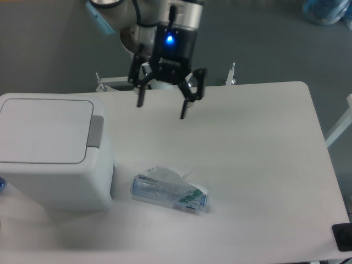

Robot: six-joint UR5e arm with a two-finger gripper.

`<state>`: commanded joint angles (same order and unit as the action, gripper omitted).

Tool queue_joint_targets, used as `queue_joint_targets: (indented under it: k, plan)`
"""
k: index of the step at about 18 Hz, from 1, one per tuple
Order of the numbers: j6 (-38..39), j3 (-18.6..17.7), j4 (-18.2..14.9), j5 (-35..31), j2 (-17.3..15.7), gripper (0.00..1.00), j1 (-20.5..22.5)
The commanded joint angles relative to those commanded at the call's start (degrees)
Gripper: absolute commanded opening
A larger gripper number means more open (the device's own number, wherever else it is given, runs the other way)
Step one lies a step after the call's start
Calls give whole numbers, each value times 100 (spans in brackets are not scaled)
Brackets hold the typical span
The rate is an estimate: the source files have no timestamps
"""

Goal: Open the trash can
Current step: 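Move the gripper toward the white trash can's lid edge, then lower the gripper finger onto the lid's raised edge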

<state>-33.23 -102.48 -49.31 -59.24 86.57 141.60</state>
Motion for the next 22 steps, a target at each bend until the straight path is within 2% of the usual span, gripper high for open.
queue_joint_targets:
  k: [11,22]
  plan:
    - [1002,105,44,0,361,100,-449]
    - [1047,88,97,-9,493,100,-563]
